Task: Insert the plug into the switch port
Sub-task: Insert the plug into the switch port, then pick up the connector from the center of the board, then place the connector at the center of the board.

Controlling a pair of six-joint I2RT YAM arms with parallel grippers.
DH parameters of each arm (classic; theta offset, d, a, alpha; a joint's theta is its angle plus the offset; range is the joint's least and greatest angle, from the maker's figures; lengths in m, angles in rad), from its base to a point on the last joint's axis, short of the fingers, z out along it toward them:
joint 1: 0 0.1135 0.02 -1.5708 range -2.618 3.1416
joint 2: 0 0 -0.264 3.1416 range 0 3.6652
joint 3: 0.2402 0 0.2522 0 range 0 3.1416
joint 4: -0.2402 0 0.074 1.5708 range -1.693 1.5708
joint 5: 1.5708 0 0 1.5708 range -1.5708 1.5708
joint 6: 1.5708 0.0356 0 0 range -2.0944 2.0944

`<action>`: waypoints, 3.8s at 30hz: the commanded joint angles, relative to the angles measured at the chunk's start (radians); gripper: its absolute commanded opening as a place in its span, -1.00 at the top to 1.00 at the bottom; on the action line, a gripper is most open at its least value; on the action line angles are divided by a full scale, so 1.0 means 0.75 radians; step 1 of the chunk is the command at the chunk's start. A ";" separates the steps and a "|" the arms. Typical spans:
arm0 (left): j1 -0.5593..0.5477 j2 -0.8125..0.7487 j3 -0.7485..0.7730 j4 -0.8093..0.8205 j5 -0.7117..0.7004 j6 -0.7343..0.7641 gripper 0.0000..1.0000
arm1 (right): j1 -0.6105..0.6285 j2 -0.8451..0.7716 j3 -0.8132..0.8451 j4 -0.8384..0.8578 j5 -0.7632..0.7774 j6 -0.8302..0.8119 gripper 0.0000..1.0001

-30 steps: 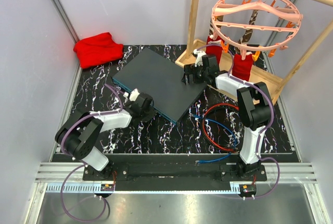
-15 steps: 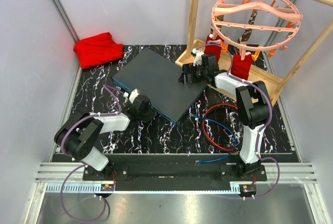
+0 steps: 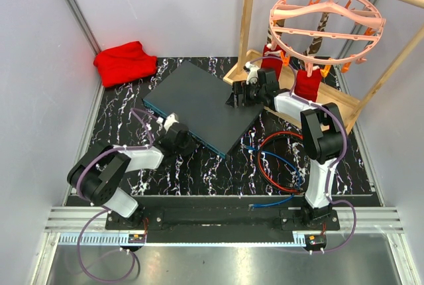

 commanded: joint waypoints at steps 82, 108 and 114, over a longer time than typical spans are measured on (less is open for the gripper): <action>0.004 -1.530 -0.018 -0.586 -0.405 1.320 -0.98 | 0.417 -0.991 0.141 -0.819 0.536 -0.536 1.00; 0.004 -1.523 -0.020 -0.580 -0.413 1.329 -0.98 | 0.421 -0.817 0.151 -0.175 0.088 0.034 1.00; 0.004 -1.505 -0.018 -0.580 -0.413 1.323 -0.98 | 0.456 -0.648 0.175 -0.205 0.038 0.049 1.00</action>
